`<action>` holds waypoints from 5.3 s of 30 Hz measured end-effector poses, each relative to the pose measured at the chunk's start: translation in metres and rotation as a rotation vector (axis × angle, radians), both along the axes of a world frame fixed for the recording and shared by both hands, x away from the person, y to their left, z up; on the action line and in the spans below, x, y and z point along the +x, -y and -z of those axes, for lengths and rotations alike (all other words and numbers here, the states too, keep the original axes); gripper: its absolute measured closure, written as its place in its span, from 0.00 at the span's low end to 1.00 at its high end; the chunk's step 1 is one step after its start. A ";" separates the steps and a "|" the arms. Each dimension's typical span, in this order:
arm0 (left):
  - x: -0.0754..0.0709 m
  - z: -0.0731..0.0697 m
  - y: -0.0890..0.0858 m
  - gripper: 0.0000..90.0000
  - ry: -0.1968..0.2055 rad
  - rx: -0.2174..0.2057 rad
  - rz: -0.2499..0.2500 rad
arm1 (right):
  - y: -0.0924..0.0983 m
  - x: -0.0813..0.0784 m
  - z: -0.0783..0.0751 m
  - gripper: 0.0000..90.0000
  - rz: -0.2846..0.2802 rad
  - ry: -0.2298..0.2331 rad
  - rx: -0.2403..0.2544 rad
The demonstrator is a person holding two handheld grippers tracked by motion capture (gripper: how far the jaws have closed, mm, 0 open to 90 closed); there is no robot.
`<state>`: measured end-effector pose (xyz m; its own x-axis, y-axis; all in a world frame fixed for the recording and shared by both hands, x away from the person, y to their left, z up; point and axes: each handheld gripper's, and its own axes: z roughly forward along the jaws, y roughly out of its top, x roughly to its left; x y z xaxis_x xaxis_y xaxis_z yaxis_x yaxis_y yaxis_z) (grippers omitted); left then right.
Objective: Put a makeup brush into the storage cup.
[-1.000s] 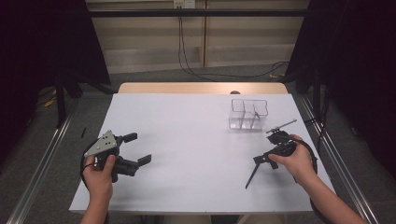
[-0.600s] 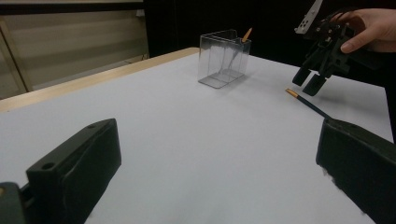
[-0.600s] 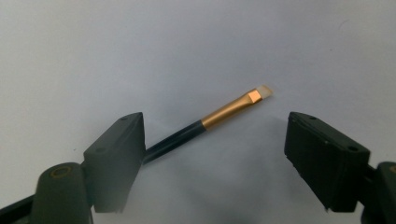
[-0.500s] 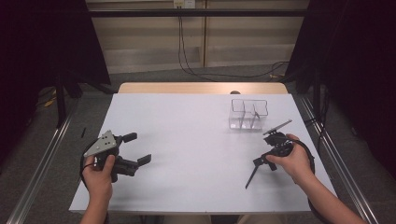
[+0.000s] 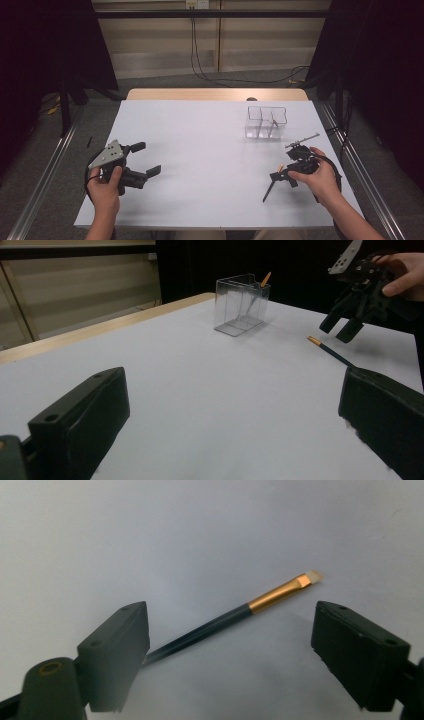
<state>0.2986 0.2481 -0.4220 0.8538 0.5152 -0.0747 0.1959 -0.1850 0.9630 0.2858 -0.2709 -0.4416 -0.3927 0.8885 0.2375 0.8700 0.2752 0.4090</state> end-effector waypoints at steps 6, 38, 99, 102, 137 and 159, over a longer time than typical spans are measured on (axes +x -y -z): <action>0.000 -0.001 0.001 0.00 0.002 -0.001 -0.001 | 0.007 -0.016 0.003 0.11 0.012 0.138 0.091; -0.004 -0.001 -0.001 0.00 0.008 -0.001 -0.006 | 0.020 -0.045 0.003 0.06 -0.015 0.663 0.216; -0.004 -0.002 -0.004 0.00 0.007 0.001 -0.014 | -0.011 -0.009 0.020 0.73 0.065 0.166 -0.167; -0.004 -0.002 -0.004 0.00 0.007 0.001 -0.015 | -0.011 -0.006 0.019 0.80 0.060 0.150 -0.168; -0.002 0.000 -0.004 0.00 0.002 0.003 -0.017 | -0.021 0.029 0.008 0.93 -0.043 -0.096 -0.246; -0.003 0.000 -0.006 0.00 0.003 0.005 -0.019 | -0.018 0.036 0.005 0.94 -0.100 -0.125 -0.227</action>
<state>0.2960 0.2543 -0.4221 0.8442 0.5316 -0.0691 0.1961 -0.1862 0.9627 0.3214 -0.2525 -0.4470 -0.4614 0.8827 0.0892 0.8737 0.4346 0.2184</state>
